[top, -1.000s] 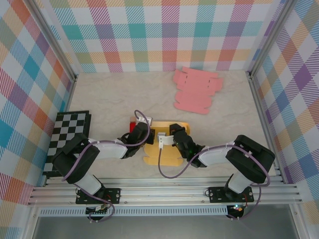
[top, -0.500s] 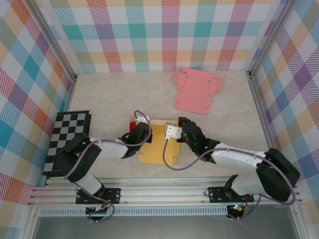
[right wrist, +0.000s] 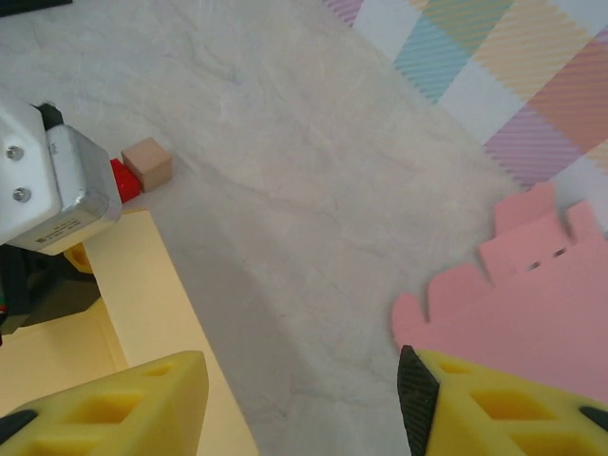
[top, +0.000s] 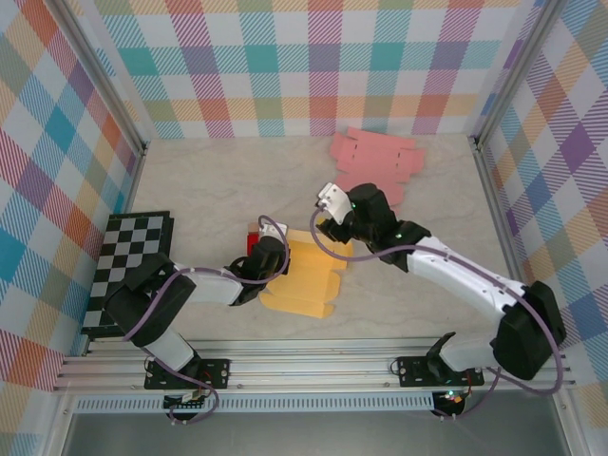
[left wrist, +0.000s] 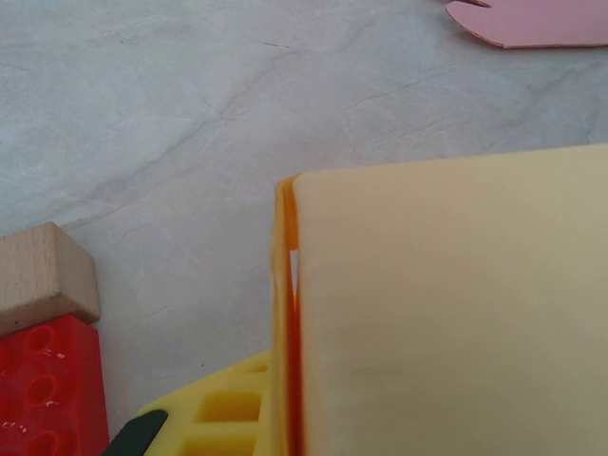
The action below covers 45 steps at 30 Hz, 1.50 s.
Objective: Fold the paper box
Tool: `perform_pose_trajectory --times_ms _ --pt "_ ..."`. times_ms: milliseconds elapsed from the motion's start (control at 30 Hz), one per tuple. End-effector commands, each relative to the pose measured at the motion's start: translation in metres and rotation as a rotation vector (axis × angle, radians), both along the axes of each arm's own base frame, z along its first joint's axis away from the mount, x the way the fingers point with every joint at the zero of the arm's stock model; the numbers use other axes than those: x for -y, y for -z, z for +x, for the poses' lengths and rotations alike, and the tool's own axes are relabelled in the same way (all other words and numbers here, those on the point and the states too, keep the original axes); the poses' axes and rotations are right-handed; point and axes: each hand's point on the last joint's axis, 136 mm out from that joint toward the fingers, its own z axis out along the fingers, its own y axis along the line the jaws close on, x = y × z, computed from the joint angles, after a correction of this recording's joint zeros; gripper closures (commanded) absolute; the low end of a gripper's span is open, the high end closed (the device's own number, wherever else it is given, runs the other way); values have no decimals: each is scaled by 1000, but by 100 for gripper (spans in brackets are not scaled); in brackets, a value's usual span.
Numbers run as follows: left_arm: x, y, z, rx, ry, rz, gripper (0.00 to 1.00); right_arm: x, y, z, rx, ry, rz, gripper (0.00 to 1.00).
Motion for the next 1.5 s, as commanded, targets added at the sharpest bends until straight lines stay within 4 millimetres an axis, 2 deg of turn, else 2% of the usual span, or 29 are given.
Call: perform_pose_trajectory --times_ms 0,167,467,667,867,1000,1133,1267,1400,1467 --pt "-9 22 -6 -32 20 91 89 -3 47 -9 -218 32 -3 43" --pt "-8 23 -7 -31 32 93 89 1 79 -5 -311 72 -2 43" --pt "-12 34 -5 -56 5 125 90 11 110 -7 -377 101 -38 45" --pt "-14 43 -6 -70 -1 146 92 13 119 -9 -413 106 -37 47" --pt "-16 45 -3 -72 -34 132 75 12 122 -11 -431 98 -22 47" --pt "-15 48 -1 -75 -35 136 72 11 120 -11 -436 87 -17 48" --pt "-10 42 3 -53 -31 97 71 10 121 -13 -444 74 -17 48" --pt "0 36 8 -36 5 55 64 11 123 -14 -456 64 -16 49" --pt "0 34 16 -19 -7 50 64 9 123 -16 -469 44 -3 49" --pt "-3 31 20 1 -25 42 70 7 123 -18 -477 29 1 50"
